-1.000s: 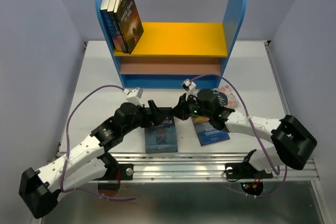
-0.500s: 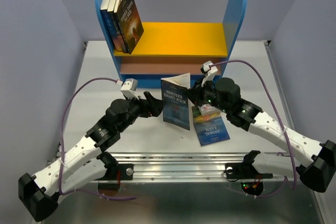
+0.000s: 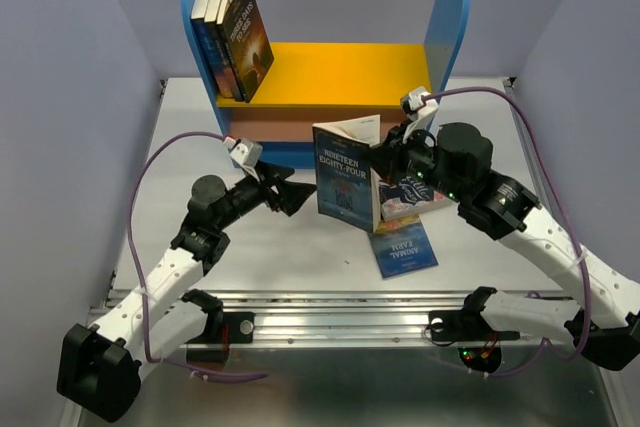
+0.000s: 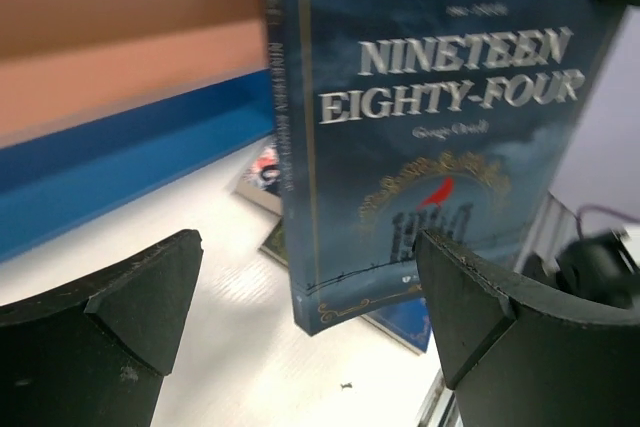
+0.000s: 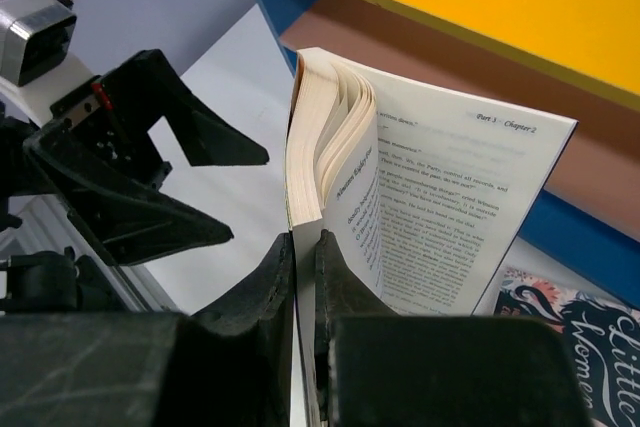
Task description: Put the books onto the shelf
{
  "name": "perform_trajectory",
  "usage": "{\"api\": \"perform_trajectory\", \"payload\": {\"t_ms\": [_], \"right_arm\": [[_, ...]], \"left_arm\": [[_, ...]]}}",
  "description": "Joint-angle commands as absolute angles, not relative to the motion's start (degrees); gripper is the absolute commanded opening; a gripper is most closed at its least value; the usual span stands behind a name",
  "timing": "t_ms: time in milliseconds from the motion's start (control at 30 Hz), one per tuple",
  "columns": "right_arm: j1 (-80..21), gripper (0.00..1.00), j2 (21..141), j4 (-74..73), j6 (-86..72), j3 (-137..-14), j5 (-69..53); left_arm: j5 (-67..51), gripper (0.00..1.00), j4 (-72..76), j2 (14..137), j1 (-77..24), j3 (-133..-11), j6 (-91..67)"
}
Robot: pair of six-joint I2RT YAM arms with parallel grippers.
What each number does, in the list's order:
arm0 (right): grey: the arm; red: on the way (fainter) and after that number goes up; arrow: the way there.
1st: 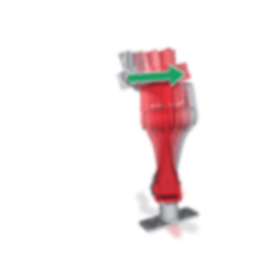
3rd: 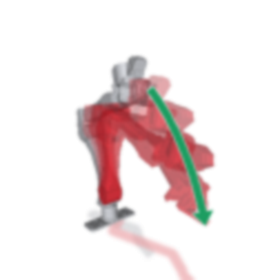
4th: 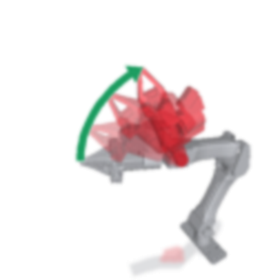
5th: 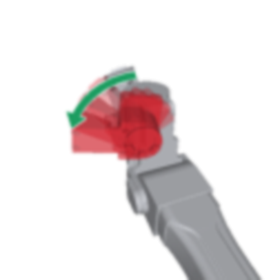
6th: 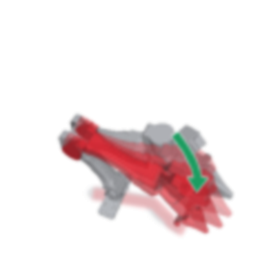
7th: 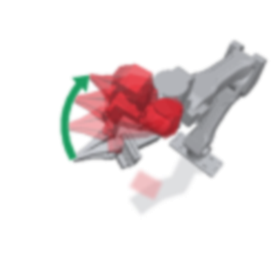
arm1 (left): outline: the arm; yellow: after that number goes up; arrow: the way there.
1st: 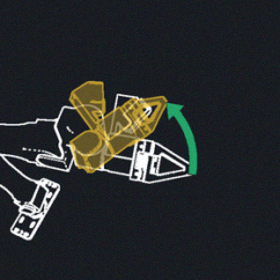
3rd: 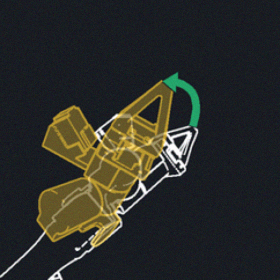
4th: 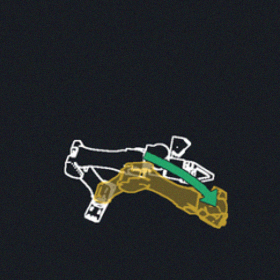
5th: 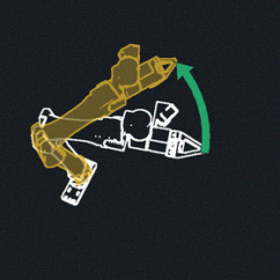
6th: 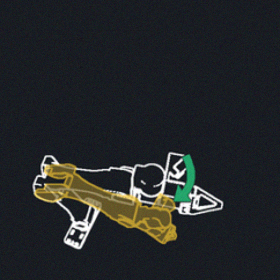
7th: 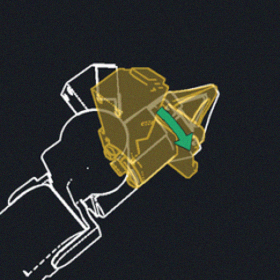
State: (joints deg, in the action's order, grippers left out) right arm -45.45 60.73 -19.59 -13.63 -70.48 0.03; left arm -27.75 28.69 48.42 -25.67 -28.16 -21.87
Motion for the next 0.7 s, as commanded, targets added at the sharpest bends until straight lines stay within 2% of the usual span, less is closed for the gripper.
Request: {"api": "perform_trajectory", "payload": {"t_ms": [0, 133, 333, 667], "right_arm": [[-45.44, 0.01, 59.68, -16.35, -13.88, -77.33, -6.13], [-45.44, 0.01, 60.73, -17.14, -14.15, -79.54, -9.31], [-45.44, 0.01, 61.17, -17.67, -15.12, -81.74, -13.09], [-45.44, 0.01, 59.86, -19.16, -15.99, -83.15, -15.21]], "left_arm": [[-47.93, 0.99, 42.26, 49.21, -24.96, -27.07, -16.88], [-58.43, 0.99, 50.78, 51.41, -24.96, -27.42, -18.28], [-52.74, 0.99, 42.99, 52.03, -24.35, -28.92, -14.86], [-51.42, 0.99, 39.48, 54.23, -20.93, -30.14, -14.07]]}}
